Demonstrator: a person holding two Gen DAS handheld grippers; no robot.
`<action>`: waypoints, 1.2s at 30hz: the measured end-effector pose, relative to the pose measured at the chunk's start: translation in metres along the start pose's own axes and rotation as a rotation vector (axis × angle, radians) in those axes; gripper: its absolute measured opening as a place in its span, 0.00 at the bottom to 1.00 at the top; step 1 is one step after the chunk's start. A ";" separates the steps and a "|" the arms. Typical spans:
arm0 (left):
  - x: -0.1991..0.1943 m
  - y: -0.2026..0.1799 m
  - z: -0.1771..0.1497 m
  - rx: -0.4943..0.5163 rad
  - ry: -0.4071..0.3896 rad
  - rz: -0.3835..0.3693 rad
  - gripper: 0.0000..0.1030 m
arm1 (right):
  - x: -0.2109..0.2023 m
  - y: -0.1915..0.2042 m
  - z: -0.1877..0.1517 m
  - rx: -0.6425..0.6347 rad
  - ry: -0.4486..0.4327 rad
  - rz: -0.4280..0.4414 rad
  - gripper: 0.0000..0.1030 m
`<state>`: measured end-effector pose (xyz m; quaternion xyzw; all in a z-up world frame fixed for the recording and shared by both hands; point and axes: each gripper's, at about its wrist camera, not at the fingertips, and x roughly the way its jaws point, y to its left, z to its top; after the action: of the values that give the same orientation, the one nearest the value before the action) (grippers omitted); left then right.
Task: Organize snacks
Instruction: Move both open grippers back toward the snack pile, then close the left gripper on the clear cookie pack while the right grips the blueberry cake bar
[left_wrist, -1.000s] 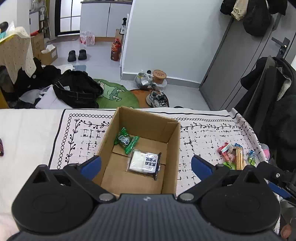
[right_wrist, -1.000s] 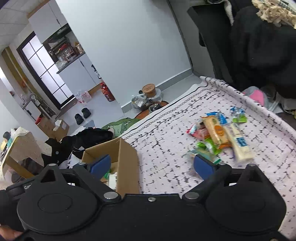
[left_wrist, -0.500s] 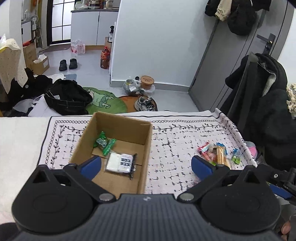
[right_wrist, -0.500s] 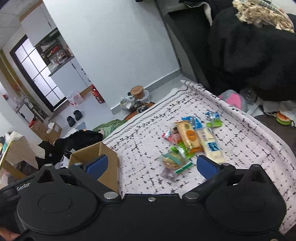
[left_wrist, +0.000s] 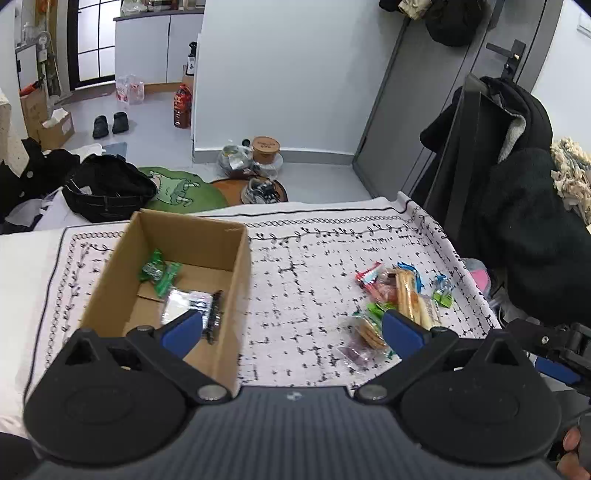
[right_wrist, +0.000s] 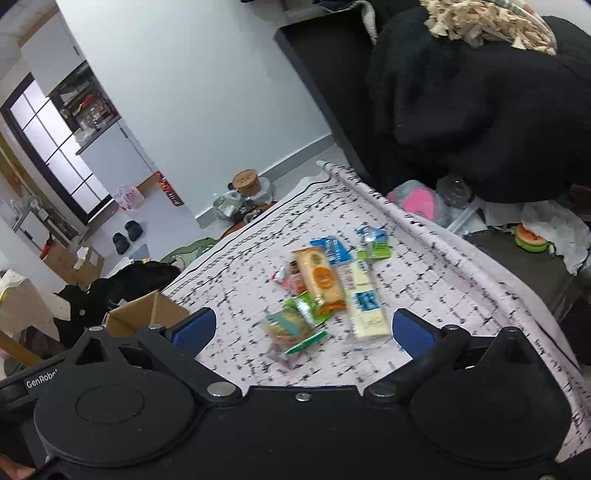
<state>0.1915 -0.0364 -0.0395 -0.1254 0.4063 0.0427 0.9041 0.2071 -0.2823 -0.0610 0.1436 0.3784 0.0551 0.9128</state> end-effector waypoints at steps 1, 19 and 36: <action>0.002 -0.003 -0.001 0.001 0.001 -0.004 1.00 | 0.001 -0.003 0.002 -0.002 -0.001 -0.006 1.00; 0.086 -0.038 -0.006 0.013 0.088 -0.075 0.93 | 0.072 -0.035 0.026 0.011 0.126 -0.048 0.89; 0.173 -0.068 -0.022 -0.030 0.230 -0.155 0.73 | 0.123 -0.048 0.014 0.055 0.216 -0.060 0.71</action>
<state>0.3029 -0.1120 -0.1696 -0.1739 0.4957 -0.0360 0.8501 0.3037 -0.3059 -0.1488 0.1503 0.4801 0.0323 0.8636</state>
